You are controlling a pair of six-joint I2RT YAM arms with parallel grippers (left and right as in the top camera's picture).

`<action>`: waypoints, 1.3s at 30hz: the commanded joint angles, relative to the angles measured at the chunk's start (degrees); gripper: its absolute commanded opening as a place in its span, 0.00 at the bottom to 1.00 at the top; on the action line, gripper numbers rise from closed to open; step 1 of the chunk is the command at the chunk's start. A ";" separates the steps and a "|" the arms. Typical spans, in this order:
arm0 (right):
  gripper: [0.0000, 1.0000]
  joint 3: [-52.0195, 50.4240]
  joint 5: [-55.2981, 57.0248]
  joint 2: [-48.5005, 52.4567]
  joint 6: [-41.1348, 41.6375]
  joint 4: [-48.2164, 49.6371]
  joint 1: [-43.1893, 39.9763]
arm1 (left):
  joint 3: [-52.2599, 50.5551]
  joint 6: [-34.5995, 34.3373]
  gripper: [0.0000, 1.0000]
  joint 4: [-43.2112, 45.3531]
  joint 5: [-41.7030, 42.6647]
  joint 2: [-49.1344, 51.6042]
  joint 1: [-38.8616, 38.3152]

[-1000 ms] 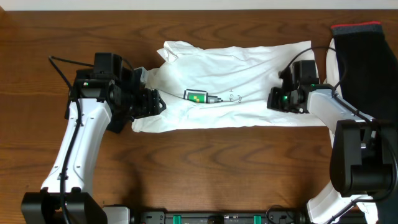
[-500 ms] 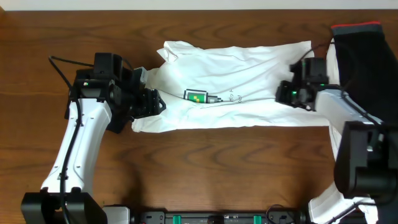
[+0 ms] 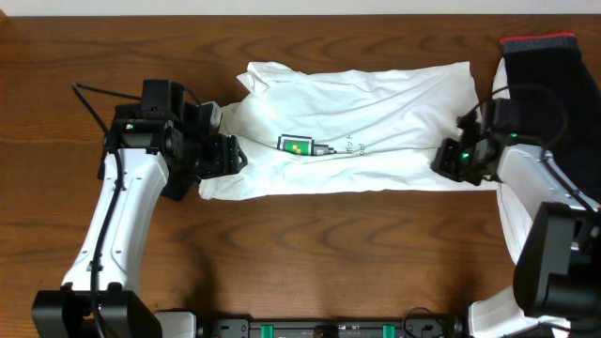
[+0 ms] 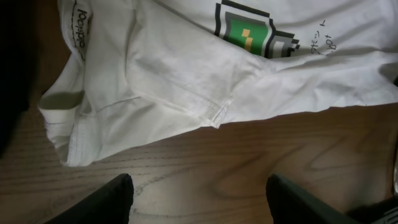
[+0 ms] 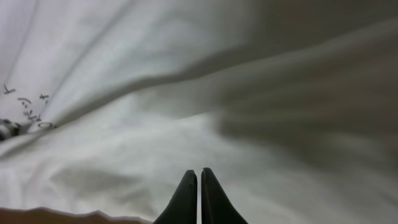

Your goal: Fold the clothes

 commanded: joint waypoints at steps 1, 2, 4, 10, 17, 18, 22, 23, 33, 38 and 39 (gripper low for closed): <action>0.03 -2.38 -0.61 2.73 -0.37 4.33 2.05 | 0.15 0.96 0.71 -0.20 -0.76 0.39 0.11; 0.01 -2.64 -0.59 3.32 0.68 6.88 2.43 | 0.15 0.96 0.71 -0.22 -0.79 0.39 0.11; 0.02 -2.69 -0.59 4.02 2.40 11.15 2.62 | 0.15 0.96 0.71 -0.22 -0.76 0.39 0.11; 0.01 -2.56 -0.63 4.24 6.84 24.55 2.40 | 0.15 0.96 0.71 -0.22 -0.79 0.39 0.11; 0.04 0.26 -12.72 1.84 6.03 22.12 2.89 | 0.15 0.98 0.71 -1.16 -0.76 0.39 0.13; 0.06 0.70 -14.93 0.92 5.09 20.22 3.39 | 0.15 0.96 0.71 -1.49 -0.70 0.39 0.11; 0.17 1.36 -16.50 -3.17 1.73 11.85 6.99 | 0.15 1.51 0.71 -3.72 -0.13 0.39 -0.17; 0.19 1.36 -16.50 -4.04 0.50 10.21 8.20 | 0.15 1.92 0.71 -4.13 -0.13 0.39 -0.33; 0.37 1.36 -13.29 -6.45 -2.67 4.00 16.50 | -3.58 0.98 0.71 0.66 -3.32 0.39 -7.67; 0.38 1.57 -14.60 -6.51 -2.38 3.85 15.26 | -3.98 -2.93 0.71 6.43 -4.85 0.35 -8.41; 0.36 2.10 -14.91 -6.51 -1.68 3.10 14.78 | -3.26 -2.84 0.71 7.19 -4.87 0.35 -8.39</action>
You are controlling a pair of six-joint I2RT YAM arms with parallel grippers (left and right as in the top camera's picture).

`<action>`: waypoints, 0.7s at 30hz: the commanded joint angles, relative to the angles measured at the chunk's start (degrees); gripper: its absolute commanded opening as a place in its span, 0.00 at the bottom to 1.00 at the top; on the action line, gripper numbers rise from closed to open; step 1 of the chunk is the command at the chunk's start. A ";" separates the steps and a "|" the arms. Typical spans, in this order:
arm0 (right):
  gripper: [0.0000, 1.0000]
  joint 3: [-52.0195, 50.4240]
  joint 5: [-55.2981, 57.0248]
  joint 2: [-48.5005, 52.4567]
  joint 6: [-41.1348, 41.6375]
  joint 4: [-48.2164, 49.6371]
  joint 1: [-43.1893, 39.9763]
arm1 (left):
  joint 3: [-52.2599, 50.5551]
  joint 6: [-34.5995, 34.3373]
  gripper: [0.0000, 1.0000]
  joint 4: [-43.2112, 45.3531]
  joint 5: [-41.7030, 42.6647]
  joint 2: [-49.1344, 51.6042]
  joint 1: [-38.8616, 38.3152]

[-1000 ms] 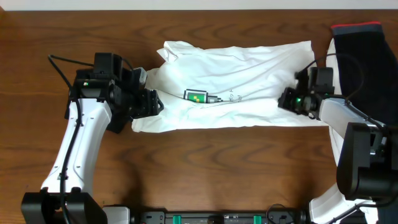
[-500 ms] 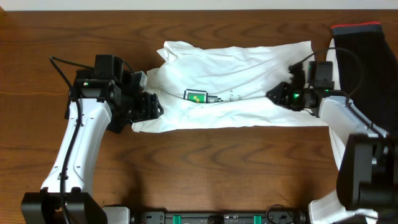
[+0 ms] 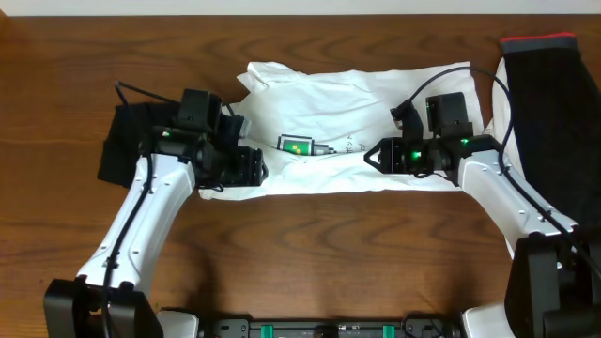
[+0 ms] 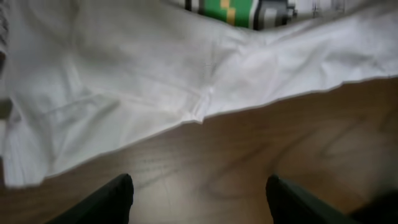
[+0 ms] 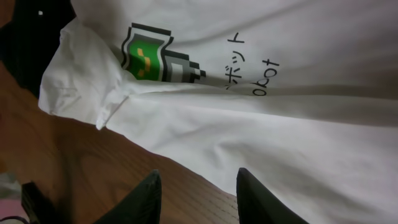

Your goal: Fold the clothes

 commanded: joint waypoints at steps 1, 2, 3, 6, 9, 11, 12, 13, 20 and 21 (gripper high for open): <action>0.35 2.67 -1.25 -0.48 0.50 -2.45 -1.53 | 2.23 -0.85 0.70 1.66 -1.68 0.33 0.09; 0.35 4.00 -1.05 -0.46 0.22 -4.42 -2.05 | 3.54 0.11 0.70 1.57 -1.73 0.33 0.09; 0.35 5.95 -0.33 -0.46 -0.66 -7.19 -2.69 | 5.22 0.74 0.70 1.36 -2.25 0.39 0.09; 0.36 12.44 4.55 -0.46 -2.73 -14.23 -3.78 | 10.10 0.81 0.70 1.44 -4.20 1.16 0.09; 0.45 17.84 9.92 -0.42 -2.73 -16.24 -4.44 | 16.33 1.86 0.70 1.44 -4.98 4.22 0.09; 0.50 20.79 11.78 -0.26 -1.79 -16.24 -5.29 | 20.68 1.84 0.70 1.81 -4.98 7.74 0.09; 0.52 21.99 11.91 -0.09 -0.48 -16.13 -6.03 | 23.17 2.23 0.70 1.81 -5.09 10.10 0.09; 0.53 22.93 11.82 0.11 0.85 -16.09 -6.80 | 25.33 2.82 0.70 1.86 -5.14 12.37 0.09; 0.58 24.41 6.49 0.35 3.04 -17.27 -12.98 | 37.59 6.38 0.70 6.32 -8.35 30.18 0.09; 0.58 24.41 6.54 0.35 2.89 -18.25 -13.44 | 38.21 7.34 0.71 7.98 -9.46 32.20 0.09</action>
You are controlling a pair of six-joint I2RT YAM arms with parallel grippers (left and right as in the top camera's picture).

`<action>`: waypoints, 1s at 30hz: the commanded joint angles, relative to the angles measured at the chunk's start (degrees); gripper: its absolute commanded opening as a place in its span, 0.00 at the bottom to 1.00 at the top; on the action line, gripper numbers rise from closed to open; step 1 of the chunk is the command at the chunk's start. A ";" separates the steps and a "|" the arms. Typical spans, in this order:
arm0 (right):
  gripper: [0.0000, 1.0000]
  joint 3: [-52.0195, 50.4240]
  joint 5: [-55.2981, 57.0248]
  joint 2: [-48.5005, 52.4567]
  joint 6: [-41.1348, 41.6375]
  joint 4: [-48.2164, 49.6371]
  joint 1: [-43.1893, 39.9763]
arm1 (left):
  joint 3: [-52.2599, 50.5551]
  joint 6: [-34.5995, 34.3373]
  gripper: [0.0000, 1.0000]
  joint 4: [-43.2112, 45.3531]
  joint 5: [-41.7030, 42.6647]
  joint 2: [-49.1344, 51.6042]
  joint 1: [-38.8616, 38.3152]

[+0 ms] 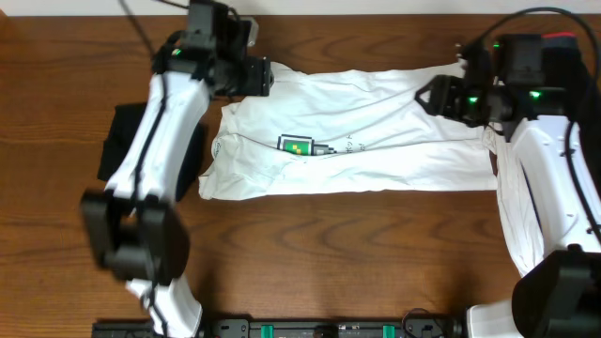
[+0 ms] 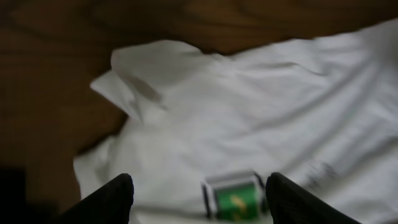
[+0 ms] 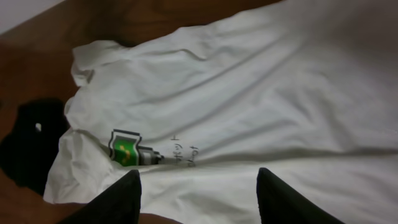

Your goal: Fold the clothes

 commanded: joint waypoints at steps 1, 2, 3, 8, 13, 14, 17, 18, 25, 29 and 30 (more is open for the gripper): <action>0.58 0.81 -1.92 0.33 0.68 -2.12 -1.57 | 2.56 3.91 0.71 3.06 -4.52 6.58 0.09; 0.58 0.81 -1.84 0.33 0.59 -3.08 -1.81 | 2.56 3.91 0.71 4.87 -5.86 8.00 0.09; 0.58 0.81 -1.66 0.33 0.59 -3.87 -1.97 | 2.56 4.02 0.71 6.34 -6.78 9.22 0.09; 0.57 0.81 -0.09 0.33 0.61 -5.33 -2.03 | 2.56 6.86 0.71 11.61 -6.86 14.14 0.09; 0.57 0.81 1.36 0.33 0.63 -5.31 -2.03 | 2.56 6.88 0.63 13.29 -6.86 17.05 0.09; 0.57 0.81 1.84 0.33 0.63 -5.31 -2.01 | 2.56 6.93 0.54 13.31 -6.86 17.25 0.09; 0.56 0.81 1.99 0.33 0.63 -5.29 -2.01 | 2.56 7.54 0.25 13.22 -8.52 17.22 0.09; 0.56 0.81 2.01 0.33 0.63 -5.27 -2.01 | 2.56 7.56 0.19 13.00 -10.01 16.94 0.09; 0.55 0.81 2.01 0.33 0.63 -5.09 -2.01 | 2.56 10.38 0.06 9.31 -17.11 11.96 0.09; 0.55 0.81 1.99 0.33 0.63 -5.14 -2.01 | 2.56 11.80 0.06 7.74 -17.27 6.99 0.07; 0.54 0.81 1.99 0.33 0.63 -5.11 -2.01 | 2.56 11.80 0.06 7.23 -17.27 5.79 0.07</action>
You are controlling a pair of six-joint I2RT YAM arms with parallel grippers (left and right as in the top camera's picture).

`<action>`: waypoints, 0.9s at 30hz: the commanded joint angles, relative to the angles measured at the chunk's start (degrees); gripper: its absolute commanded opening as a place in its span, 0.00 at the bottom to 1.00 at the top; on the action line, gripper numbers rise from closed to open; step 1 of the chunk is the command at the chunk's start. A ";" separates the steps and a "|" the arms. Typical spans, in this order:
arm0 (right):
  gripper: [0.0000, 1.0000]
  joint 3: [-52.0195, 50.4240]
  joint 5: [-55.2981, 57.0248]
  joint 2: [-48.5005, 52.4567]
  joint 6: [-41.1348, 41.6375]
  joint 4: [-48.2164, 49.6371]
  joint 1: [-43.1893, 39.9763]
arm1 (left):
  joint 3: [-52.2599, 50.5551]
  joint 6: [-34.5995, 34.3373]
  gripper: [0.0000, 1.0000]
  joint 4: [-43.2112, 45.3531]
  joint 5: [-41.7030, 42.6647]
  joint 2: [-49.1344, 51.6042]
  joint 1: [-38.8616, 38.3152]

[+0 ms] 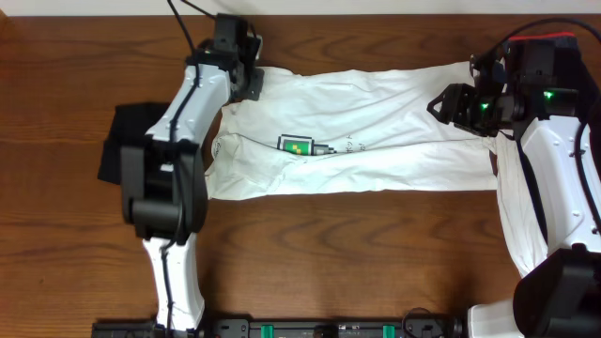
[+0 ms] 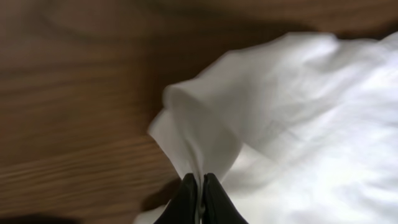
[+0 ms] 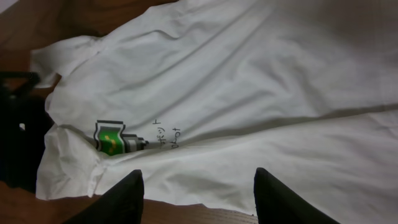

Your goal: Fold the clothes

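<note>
A white T-shirt [image 1: 376, 164] with a green pixel logo [image 1: 297, 145] lies spread across the wooden table [image 1: 329, 253]. My left gripper [image 1: 250, 83] is at the shirt's far left corner. In the left wrist view it [image 2: 199, 179] is shut on a raised fold of the white fabric [image 2: 205, 118]. My right gripper [image 1: 441, 101] hovers over the shirt's right part, open. In the right wrist view its fingers [image 3: 134, 193] stand wide apart above the shirt [image 3: 249, 93] with nothing between them, and the logo [image 3: 111, 138] lies to the left.
A black garment [image 1: 131, 155] lies left of the shirt, partly under my left arm. Another black garment with a red band [image 1: 545, 56] lies at the far right, behind my right arm. Bare wood runs along the table's near side.
My left gripper was open above the shirt's far left corner and is now shut on that corner. My right gripper stays open and has shifted slightly nearer over the shirt's right part.
First my left gripper was open at the shirt's near left edge and my right was shut on its right edge. Then both were open over the shirt's near half. Then both were open at the far corners. Now the left grips the far left corner.
</note>
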 commanded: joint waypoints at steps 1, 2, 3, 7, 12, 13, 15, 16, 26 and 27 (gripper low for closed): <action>0.54 0.81 0.15 0.31 0.33 -0.04 -0.33 | 1.27 1.68 0.06 -0.96 -2.01 -7.41 0.00; 0.54 0.81 0.15 0.31 0.33 -0.04 -0.33 | 1.27 1.70 0.06 -1.60 -2.01 -8.39 -0.09; 0.54 0.81 0.15 0.31 0.33 -0.07 -0.33 | 1.27 1.73 0.06 -2.25 -1.99 -9.20 -0.11; 0.54 0.81 0.15 0.31 0.33 -0.04 -0.33 | 1.27 1.97 0.06 -6.56 -1.81 -11.47 -0.68; 0.54 0.81 0.15 0.31 0.31 -0.07 -0.33 | 1.27 2.73 0.06 -12.68 -1.84 -11.93 -1.97; 0.54 0.81 0.15 0.31 0.31 -0.07 -0.33 | 1.27 2.71 0.06 -13.88 -1.81 -12.07 -2.25; 0.54 0.81 0.15 0.31 0.33 -0.07 -0.33 | 1.27 2.69 0.06 -16.13 -1.84 -12.48 -2.93; 0.54 0.81 0.15 0.31 0.31 -0.07 -0.33 | 1.27 2.69 0.06 -17.38 -1.84 -12.83 -3.32; 0.54 0.81 0.15 0.31 0.31 -0.07 -0.33 | 1.27 1.44 0.06 -26.86 -1.84 -19.23 -7.82; 0.54 0.81 0.15 0.31 0.31 -0.04 -0.33 | 1.27 0.87 0.06 -28.68 -1.81 -19.30 -8.17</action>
